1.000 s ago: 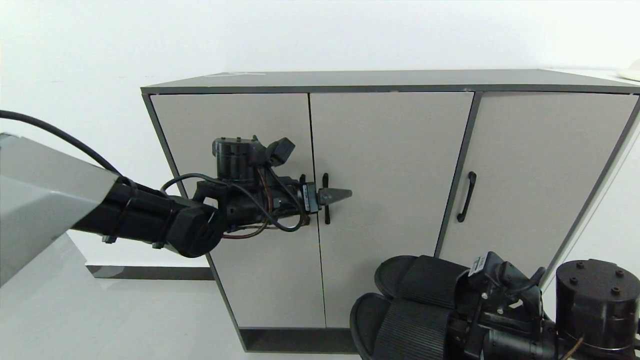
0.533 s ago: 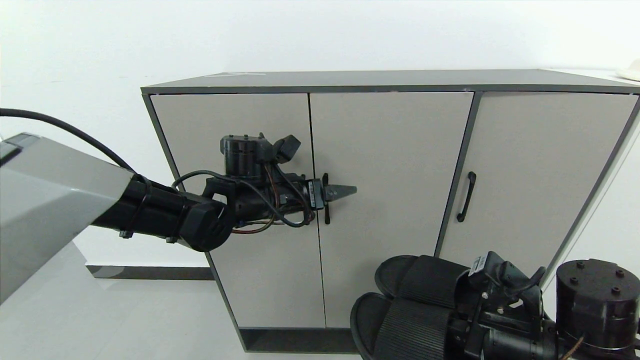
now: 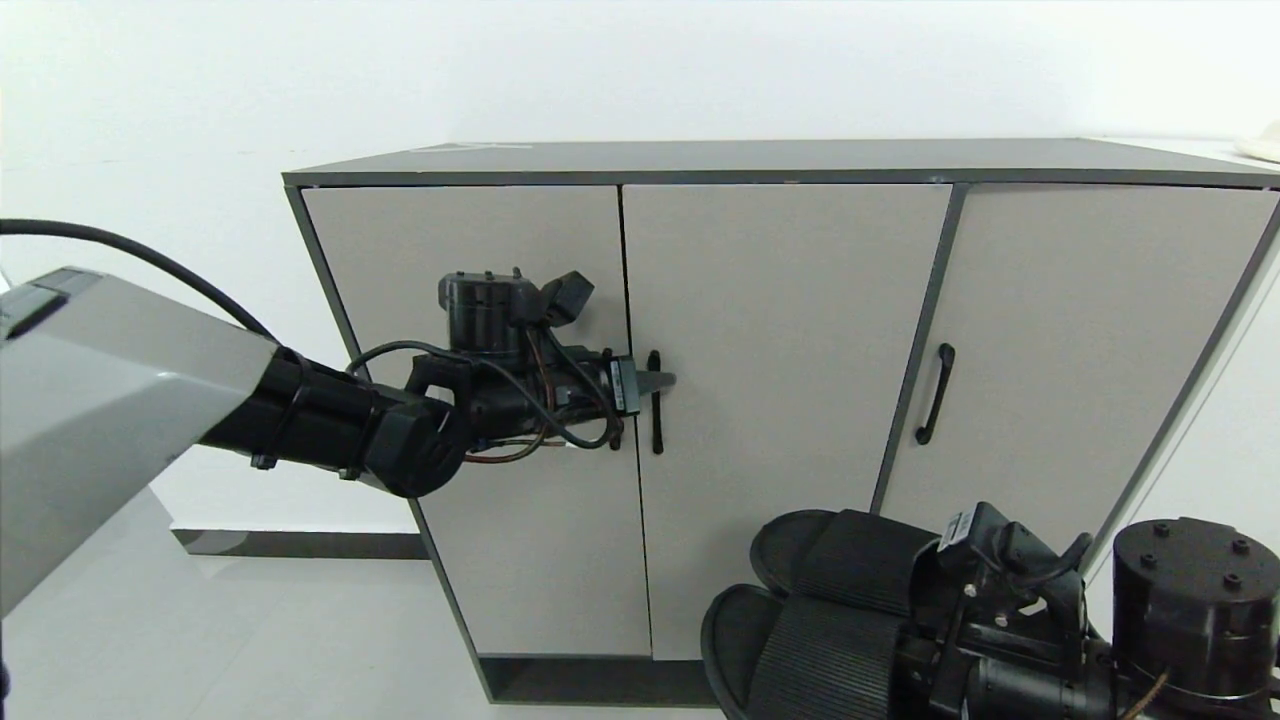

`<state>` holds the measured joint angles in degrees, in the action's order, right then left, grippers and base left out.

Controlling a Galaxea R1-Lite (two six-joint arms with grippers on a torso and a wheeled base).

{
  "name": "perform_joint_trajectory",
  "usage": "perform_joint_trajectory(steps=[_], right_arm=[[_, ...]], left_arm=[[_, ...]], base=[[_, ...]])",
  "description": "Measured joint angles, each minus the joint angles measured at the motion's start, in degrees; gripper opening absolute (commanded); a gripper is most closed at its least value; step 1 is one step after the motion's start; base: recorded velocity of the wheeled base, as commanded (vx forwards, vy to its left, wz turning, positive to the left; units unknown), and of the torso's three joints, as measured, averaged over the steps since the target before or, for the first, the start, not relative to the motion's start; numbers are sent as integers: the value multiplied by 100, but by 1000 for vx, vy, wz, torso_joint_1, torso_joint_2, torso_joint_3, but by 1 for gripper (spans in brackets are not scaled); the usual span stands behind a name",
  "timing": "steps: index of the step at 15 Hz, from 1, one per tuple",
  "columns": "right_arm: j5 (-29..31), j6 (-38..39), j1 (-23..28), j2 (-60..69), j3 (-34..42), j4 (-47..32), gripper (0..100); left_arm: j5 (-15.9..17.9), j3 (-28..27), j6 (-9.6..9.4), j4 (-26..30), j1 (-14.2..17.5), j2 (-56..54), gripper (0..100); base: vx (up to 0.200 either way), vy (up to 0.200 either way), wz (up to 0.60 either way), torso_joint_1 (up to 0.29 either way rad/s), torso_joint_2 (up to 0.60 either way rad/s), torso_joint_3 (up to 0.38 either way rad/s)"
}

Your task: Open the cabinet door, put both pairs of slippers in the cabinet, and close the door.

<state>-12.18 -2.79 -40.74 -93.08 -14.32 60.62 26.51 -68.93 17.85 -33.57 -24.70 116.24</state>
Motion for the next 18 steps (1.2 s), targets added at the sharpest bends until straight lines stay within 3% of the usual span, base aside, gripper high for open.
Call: perform_joint_trajectory(steps=[3, 5, 8, 12, 14, 16, 18], right_arm=[[-68, -134, 0, 0, 99, 41, 0], [-433, -319, 0, 2, 315, 369, 0], [-1251, -328, 26, 7, 686, 1042, 0], [-2310, -456, 233, 16, 1198, 1560, 0], [-2452, -523, 249, 20, 1348, 1601, 0], [-2515, -536, 254, 20, 1403, 1602, 0], [-2512, -599, 254, 20, 1423, 1602, 0]], left_arm=[[33, 272, -9, -77, -55, -94, 0], [72, 757, -23, -219, -138, -288, 0], [82, 1852, -22, -674, -211, -739, 0], [46, 3401, 2, -1347, -63, -1759, 0], [37, 3461, 40, -1463, 224, -2093, 0], [-79, 3021, 84, -1556, 456, -2041, 0], [-400, 2577, 62, -1593, 605, -1770, 0]], base=[[0, 0, 0, 0, 0, 0], [0, 0, 0, 0, 0, 0], [0, 0, 0, 0, 0, 0], [0, 0, 0, 0, 0, 0], [0, 0, 0, 0, 0, 0], [0, 0, 0, 0, 0, 0], [0, 0, 0, 0, 0, 0]])
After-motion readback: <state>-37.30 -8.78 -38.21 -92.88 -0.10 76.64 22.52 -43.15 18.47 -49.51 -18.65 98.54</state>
